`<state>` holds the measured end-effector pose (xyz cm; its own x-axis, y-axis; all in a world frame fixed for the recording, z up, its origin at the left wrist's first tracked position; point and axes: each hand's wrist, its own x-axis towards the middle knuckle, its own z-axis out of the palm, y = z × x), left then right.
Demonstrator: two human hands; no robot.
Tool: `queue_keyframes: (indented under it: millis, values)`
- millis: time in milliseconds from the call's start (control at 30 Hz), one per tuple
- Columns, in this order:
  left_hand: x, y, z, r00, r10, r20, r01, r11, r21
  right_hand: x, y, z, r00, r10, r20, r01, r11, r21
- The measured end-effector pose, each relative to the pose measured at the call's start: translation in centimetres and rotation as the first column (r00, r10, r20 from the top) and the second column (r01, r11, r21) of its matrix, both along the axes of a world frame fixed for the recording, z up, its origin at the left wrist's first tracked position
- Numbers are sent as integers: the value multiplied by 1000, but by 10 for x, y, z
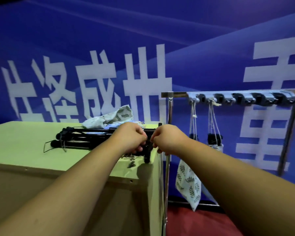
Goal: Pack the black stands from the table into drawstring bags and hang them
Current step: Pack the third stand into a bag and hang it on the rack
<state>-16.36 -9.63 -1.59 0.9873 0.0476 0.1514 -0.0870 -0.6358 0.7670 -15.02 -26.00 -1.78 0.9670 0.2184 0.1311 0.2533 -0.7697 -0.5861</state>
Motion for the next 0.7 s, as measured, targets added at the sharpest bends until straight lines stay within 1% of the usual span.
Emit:
queue_keyframes:
  millis: [100, 233, 400, 467, 600, 700]
  values:
    - [5, 35, -6, 999, 43, -7, -43, 998, -40, 7, 26, -3, 999, 14, 36, -14, 1000, 10]
    - [22, 73, -13, 995, 95, -17, -95, 995, -27, 25, 53, -6, 995, 25, 93, -29, 999, 39]
    - [59, 105, -13, 987, 157, 25, -157, 988, -18, 65, 79, -10, 988, 0, 156, -12, 997, 77]
    - [80, 117, -13, 981, 183, 65, -185, 982, 23, 83, 85, -12, 985, -15, 170, 2, 997, 76]
    - [116, 134, -8, 955, 243, 171, -274, 944, 182, 120, 95, -10, 979, -17, 204, -3, 996, 94]
    - [153, 146, -5, 940, 266, 216, -317, 913, 257, 157, 108, -8, 973, -25, 231, 10, 998, 63]
